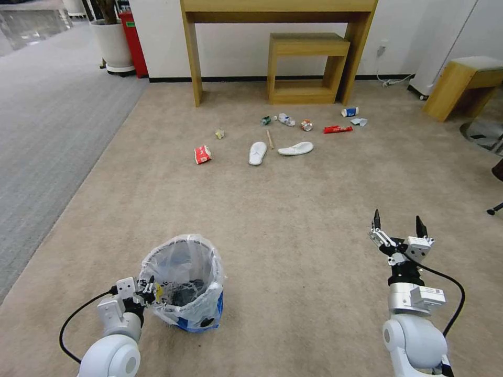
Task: Pick up the trash bin and place the garbage on the floor into it.
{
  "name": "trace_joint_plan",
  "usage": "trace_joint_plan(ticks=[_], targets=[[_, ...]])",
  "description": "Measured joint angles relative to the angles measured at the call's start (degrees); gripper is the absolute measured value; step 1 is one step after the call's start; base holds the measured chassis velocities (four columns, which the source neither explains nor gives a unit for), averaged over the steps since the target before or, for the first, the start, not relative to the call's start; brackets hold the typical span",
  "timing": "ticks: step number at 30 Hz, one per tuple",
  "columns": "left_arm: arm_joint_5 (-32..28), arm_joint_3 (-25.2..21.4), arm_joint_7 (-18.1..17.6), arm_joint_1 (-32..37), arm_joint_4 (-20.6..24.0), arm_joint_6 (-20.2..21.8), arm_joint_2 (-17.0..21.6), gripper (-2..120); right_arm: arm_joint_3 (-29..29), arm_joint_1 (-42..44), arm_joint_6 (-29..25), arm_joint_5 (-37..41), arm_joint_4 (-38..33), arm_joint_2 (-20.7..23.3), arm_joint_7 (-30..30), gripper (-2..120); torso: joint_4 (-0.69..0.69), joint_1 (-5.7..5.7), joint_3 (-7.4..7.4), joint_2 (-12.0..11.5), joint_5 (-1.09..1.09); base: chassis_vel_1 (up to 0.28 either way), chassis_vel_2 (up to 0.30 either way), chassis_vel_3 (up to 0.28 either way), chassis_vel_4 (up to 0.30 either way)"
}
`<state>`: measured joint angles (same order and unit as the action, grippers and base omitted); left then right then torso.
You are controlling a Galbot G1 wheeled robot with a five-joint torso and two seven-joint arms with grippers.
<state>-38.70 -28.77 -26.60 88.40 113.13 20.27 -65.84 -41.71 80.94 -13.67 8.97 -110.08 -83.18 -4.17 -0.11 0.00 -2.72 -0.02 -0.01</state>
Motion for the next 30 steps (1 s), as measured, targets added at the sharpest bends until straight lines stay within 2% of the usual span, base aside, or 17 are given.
trace_joint_plan(ticks=[18,19,21,23,25,29,30], targets=[[0.0,1.1,0.0,-1.7,-3.1,-0.1,-0.8,40,0.1,-0.6,-0.2,-0.1,1.4,0.1,0.2,92,0.0,-0.01,0.0,0.0,0.02,0.0,0.0,0.0,0.0],[0.0,1.1,0.0,-1.7,-3.1,-0.1,-0.8,45,0.1,-0.6,-0.3,-0.1,1.4,0.1,0.3,92,0.0,-0.01,0.0,0.0,0.01,0.0,0.0,0.0,0.0],[0.0,1.2,0.0,-1.7,-3.1,-0.1,-0.8,47,0.1,-0.6,-0.3,-0.1,1.4,0.1,0.3,92,0.0,-0.01,0.0,0.0,0.0,0.0,0.0,0.0,0.0],[0.0,1.3,0.0,-1.7,-3.1,-0.1,-0.9,58,0.1,-0.6,-0.3,-0.1,1.4,0.1,0.3,92,0.0,-0.01,-0.01,0.0,-0.01,0.0,0.0,0.0,0.0],[0.3,1.3,0.1,-1.7,-3.1,-0.3,-0.9,61,0.1,-0.6,-0.3,-0.1,1.4,0.2,0.3,91,-0.01,-0.01,-0.01,0.0,-0.02,0.0,0.0,0.0,0.0],[1.1,1.3,0.4,-1.6,-3.1,-0.6,-0.7,81,0.0,-0.5,-0.3,-0.1,1.0,0.3,0.4,90,-0.02,-0.01,-0.02,0.0,-0.05,0.0,0.0,0.0,0.0],[1.1,1.3,0.4,-1.6,-3.1,-0.6,-0.7,81,0.0,-0.5,-0.3,-0.1,1.0,0.3,0.4,90,-0.02,-0.01,-0.02,0.0,-0.05,0.0,0.0,0.0,0.0]])
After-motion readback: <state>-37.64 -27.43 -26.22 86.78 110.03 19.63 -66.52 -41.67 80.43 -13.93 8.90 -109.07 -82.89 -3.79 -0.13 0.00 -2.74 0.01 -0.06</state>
